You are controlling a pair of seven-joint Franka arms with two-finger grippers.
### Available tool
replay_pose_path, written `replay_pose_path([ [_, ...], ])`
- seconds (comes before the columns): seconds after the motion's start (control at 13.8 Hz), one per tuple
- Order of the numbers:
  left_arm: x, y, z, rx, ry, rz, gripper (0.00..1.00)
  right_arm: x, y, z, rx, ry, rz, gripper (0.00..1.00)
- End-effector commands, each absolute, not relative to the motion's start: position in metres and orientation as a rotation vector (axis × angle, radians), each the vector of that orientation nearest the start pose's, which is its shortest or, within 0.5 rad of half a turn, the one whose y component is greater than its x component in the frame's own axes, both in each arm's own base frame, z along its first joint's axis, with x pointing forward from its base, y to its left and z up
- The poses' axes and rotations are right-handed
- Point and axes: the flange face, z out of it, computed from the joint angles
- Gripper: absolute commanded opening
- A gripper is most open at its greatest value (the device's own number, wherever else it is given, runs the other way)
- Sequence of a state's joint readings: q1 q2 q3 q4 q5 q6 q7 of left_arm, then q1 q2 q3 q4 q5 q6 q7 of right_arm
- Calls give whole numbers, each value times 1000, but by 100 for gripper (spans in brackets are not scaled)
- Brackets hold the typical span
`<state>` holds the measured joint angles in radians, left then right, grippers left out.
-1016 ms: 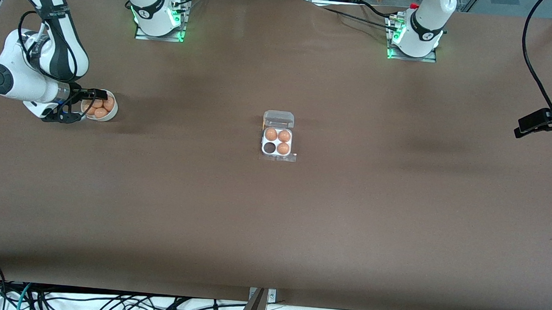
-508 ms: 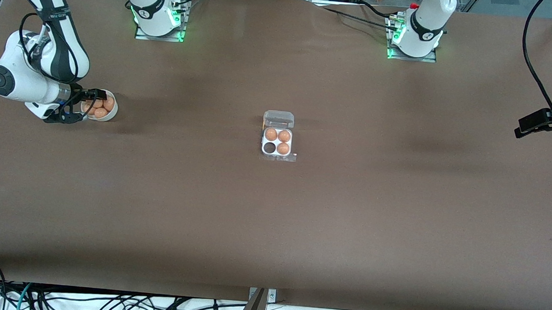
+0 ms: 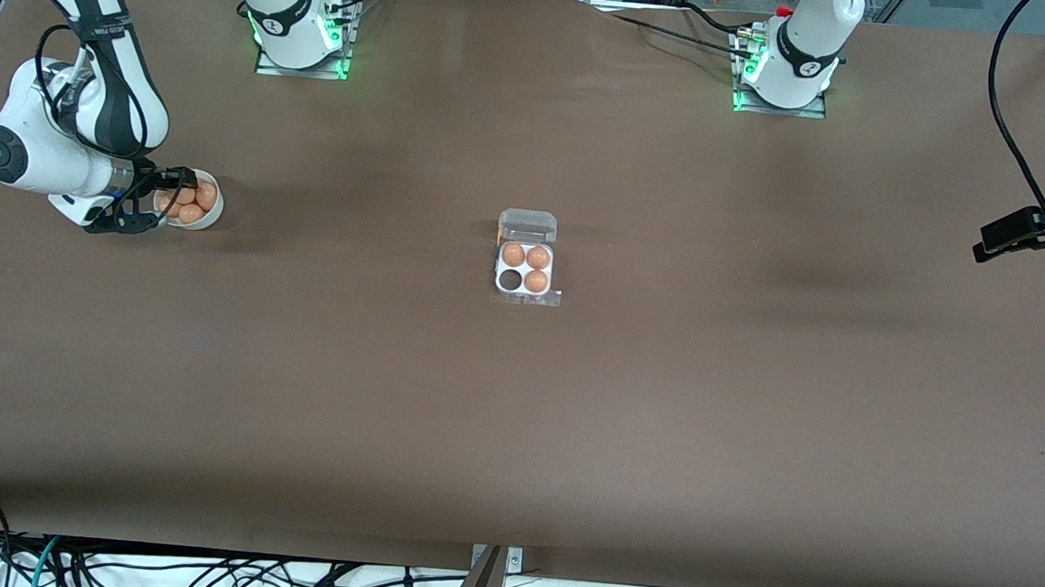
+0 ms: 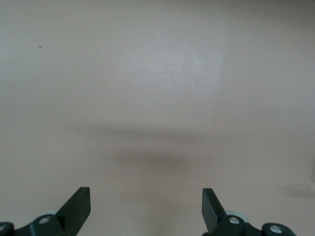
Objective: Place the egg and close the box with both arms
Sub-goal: 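Lower the right gripper and grasp one brown egg from the bowl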
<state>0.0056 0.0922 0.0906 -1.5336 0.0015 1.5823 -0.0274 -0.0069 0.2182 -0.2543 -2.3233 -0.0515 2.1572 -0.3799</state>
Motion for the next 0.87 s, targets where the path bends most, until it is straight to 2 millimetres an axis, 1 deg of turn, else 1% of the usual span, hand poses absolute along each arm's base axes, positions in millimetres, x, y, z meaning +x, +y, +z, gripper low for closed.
replay_pose_path([
  [0.0, 582, 57, 596, -3103, -166, 73, 100, 466, -131, 227, -3026, -250, 615, 43],
  [0.22, 582, 56, 596, -3103, -166, 73, 100, 474, -132, 230, -3004, -245, 679, 40],
  [0.44, 582, 56, 596, -3103, -166, 73, 100, 481, -134, 236, -2995, -237, 710, 39],
  [0.51, 582, 56, 596, -3103, -166, 73, 100, 484, -133, 240, -2996, -234, 713, 38],
  [0.65, 582, 56, 596, -3103, -166, 73, 100, 497, -128, 255, -2984, -234, 748, 36],
  [0.8, 582, 56, 596, -3103, -168, 73, 100, 511, -128, 267, -2957, -218, 795, 36],
])
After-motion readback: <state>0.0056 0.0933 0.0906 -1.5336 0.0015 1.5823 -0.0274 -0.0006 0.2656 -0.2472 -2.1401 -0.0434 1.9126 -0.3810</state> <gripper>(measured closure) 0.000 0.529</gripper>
